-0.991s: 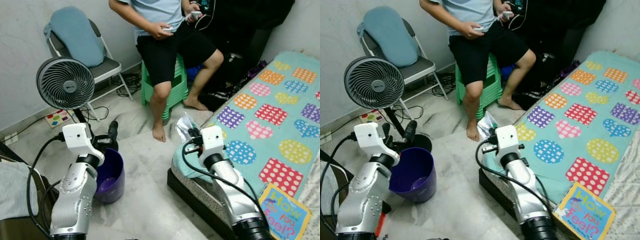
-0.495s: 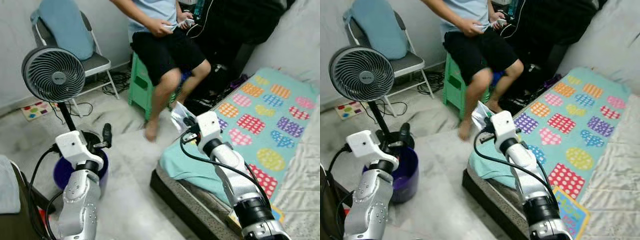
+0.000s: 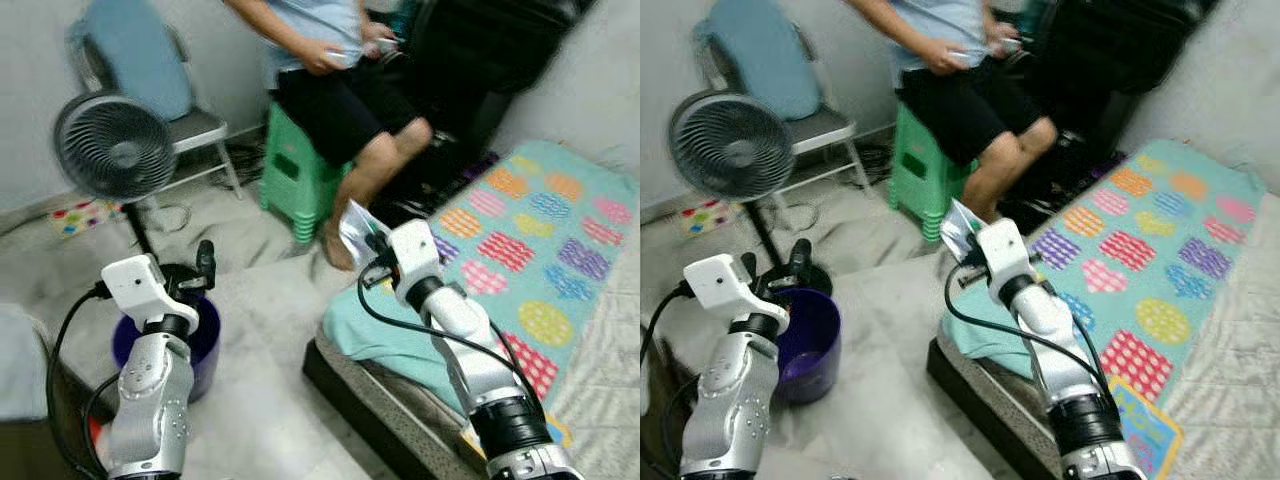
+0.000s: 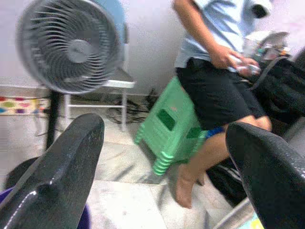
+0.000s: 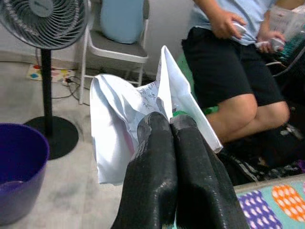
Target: Clean up the room
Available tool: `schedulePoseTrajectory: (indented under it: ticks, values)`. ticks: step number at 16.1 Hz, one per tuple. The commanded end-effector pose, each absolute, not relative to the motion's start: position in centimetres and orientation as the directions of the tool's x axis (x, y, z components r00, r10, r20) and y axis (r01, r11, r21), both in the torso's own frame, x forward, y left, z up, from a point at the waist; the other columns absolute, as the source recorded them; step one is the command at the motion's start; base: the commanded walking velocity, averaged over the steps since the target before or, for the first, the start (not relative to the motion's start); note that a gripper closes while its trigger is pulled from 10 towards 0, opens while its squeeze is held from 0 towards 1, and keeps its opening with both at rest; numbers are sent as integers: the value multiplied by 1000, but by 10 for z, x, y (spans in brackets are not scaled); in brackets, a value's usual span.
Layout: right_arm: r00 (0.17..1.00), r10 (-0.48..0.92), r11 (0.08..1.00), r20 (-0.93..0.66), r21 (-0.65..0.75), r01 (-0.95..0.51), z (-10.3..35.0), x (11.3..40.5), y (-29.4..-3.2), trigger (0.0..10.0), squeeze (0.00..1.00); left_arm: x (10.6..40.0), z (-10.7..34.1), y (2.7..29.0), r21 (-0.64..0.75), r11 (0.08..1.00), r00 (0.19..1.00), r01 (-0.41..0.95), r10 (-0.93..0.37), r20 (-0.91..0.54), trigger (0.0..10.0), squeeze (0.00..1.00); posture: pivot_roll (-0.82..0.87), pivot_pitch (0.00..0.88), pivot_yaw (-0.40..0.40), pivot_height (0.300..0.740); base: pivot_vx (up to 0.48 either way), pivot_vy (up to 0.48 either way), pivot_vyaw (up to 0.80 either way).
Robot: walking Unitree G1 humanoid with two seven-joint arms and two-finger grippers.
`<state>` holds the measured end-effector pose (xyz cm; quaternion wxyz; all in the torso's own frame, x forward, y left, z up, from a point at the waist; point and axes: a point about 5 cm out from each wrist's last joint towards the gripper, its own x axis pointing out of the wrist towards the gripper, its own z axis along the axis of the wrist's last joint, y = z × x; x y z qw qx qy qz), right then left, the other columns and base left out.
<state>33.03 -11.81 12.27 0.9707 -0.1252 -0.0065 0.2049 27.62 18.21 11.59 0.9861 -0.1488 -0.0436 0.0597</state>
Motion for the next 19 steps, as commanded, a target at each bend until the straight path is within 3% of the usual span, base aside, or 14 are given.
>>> schedulePoseTrajectory:
  ticks: [1, 11, 17, 19]
  values:
    - [918, 395, 888, -32, -242, -391, 125, 331, -118, 10000, 0, 275, 115, 184, -301, 948, 990, -105, 130, 61, 10000, 0, -31, 0, -71, 740, 0, 0, 800]
    - [947, 320, 922, -35, -219, -319, 115, 318, -132, 10000, 0, 285, 119, 180, -285, 957, 996, -55, 74, 55, 10000, 0, -48, 0, -22, 740, 0, 0, 80]
    - [939, 341, 916, -29, -213, -339, 113, 318, -121, 10000, 0, 279, 118, 182, -280, 958, 997, -57, 71, 41, 10000, 0, -38, 1, -8, 740, 0, 0, 750]
    - [942, 334, 925, -25, -184, -332, 113, 317, -119, 10000, 0, 279, 117, 182, -275, 960, 998, -45, 56, 34, 10000, 0, -52, 10, 2, 740, 0, 0, 0]
